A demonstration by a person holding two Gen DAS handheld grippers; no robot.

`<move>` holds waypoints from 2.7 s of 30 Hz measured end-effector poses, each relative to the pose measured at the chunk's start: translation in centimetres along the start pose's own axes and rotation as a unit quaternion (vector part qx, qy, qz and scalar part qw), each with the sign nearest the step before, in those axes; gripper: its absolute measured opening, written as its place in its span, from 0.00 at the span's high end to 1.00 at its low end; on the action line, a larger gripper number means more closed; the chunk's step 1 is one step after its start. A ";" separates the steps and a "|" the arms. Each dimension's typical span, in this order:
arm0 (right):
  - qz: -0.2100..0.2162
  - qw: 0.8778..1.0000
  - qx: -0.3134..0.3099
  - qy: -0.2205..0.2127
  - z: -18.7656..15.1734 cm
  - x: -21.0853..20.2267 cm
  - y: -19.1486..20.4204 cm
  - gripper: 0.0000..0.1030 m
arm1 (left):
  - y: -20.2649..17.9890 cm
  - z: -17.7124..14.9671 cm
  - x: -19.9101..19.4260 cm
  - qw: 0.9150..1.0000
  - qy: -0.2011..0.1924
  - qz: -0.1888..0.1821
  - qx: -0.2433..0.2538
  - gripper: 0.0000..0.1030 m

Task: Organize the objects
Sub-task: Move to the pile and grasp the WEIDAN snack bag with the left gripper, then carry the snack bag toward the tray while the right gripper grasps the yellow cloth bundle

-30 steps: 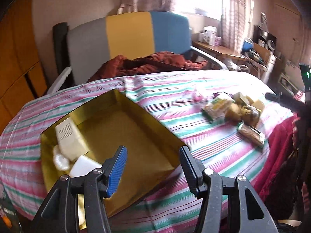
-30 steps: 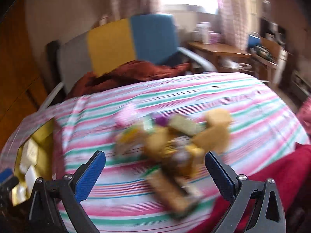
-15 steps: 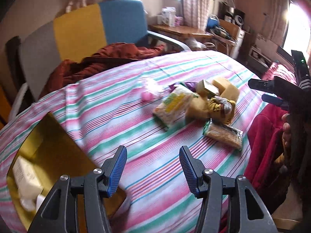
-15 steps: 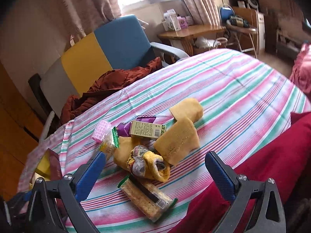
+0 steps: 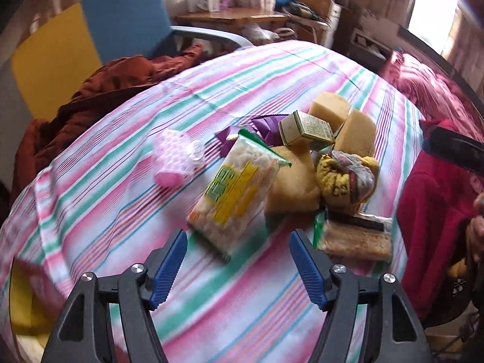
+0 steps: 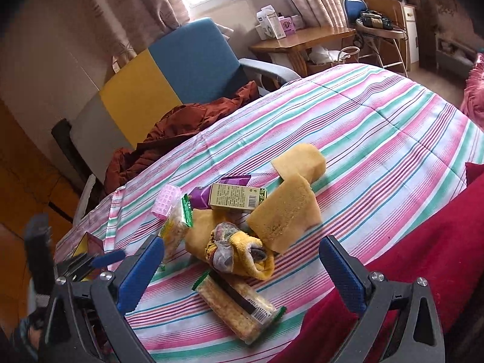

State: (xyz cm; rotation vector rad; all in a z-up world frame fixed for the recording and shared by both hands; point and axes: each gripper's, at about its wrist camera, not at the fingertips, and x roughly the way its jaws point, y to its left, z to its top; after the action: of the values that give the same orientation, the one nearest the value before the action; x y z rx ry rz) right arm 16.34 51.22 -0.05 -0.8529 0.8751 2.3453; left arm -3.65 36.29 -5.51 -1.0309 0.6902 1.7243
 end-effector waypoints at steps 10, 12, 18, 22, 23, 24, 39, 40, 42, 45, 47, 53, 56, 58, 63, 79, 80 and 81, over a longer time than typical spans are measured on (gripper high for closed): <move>0.006 1.000 0.005 0.016 0.2 0.6 -0.4 0.00 | 1.6 2.9 4.6 0.998 0.038 -0.040 0.017 0.28; 0.006 1.000 0.004 0.017 0.2 0.6 -0.4 0.00 | 1.9 3.2 5.0 0.998 0.040 -0.054 0.012 0.29; 0.005 1.000 -0.001 0.025 0.2 0.9 -0.2 0.00 | 2.9 3.3 6.0 0.993 0.049 -0.107 -0.020 0.39; 0.001 0.999 -0.008 0.032 0.1 1.1 0.1 0.00 | 3.2 2.6 5.4 0.991 0.042 -0.116 -0.043 0.55; -0.001 0.999 -0.011 0.035 0.1 1.2 0.1 0.00 | 3.1 2.3 5.0 0.992 0.038 -0.110 -0.046 0.55; -0.002 0.999 -0.016 0.039 0.0 1.4 0.3 0.00 | 3.0 2.0 4.5 0.992 0.034 -0.107 -0.052 0.55; -0.043 0.987 -0.086 0.126 -0.4 4.4 2.6 0.11 | 1.2 -5.9 -6.6 0.986 -0.052 -0.099 -0.127 0.55; -0.047 0.986 -0.092 0.131 -0.4 4.8 2.9 0.11 | 1.4 -6.4 -6.9 0.985 -0.054 -0.098 -0.133 0.55; -0.061 0.982 -0.103 0.148 -0.6 5.8 3.4 0.13 | 1.6 -7.4 -7.6 0.983 -0.060 -0.093 -0.143 0.55; -0.073 0.977 -0.111 0.165 -0.8 7.2 4.1 0.18 | 1.9 -8.8 -9.1 0.981 -0.072 -0.093 -0.157 0.55; -0.091 0.975 -0.115 0.168 -0.7 7.9 4.4 0.21 | 2.3 -9.7 -10.1 0.978 -0.083 -0.092 -0.166 0.55; -0.109 0.968 -0.137 0.181 -1.0 9.8 4.9 0.51 | 3.1 -12.2 -12.1 0.972 -0.107 -0.081 -0.191 0.55; -0.105 0.970 -0.143 0.165 -1.1 9.0 5.1 0.59 | 3.9 -13.6 -13.0 0.968 -0.115 -0.079 -0.208 0.55; -0.094 0.975 -0.131 0.151 -1.1 7.8 5.0 0.60 | 4.5 -14.7 -13.5 0.965 -0.117 -0.073 -0.223 0.55; -0.064 0.985 -0.125 0.103 -0.9 4.4 5.4 0.61 | 5.9 -17.8 -14.4 0.956 -0.121 -0.060 -0.261 0.55; 0.101 0.963 -0.235 0.088 -3.8 1.3 21.4 0.60 | 12.5 -27.4 -20.1 0.901 -0.169 0.045 -0.396 0.55; 0.113 0.958 -0.247 0.096 -4.4 1.8 23.1 0.60 | 13.0 -28.1 -20.2 0.897 -0.169 0.055 -0.405 0.55; 0.121 0.954 -0.254 0.103 -4.9 2.3 24.2 0.61 | 13.4 -28.8 -20.3 0.892 -0.167 0.063 -0.415 0.55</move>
State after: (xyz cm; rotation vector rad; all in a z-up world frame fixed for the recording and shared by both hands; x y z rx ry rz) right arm 1.54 31.99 5.06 -1.2743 0.4684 2.7935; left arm -3.45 -1.18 -1.66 -1.2023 -0.2577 2.3048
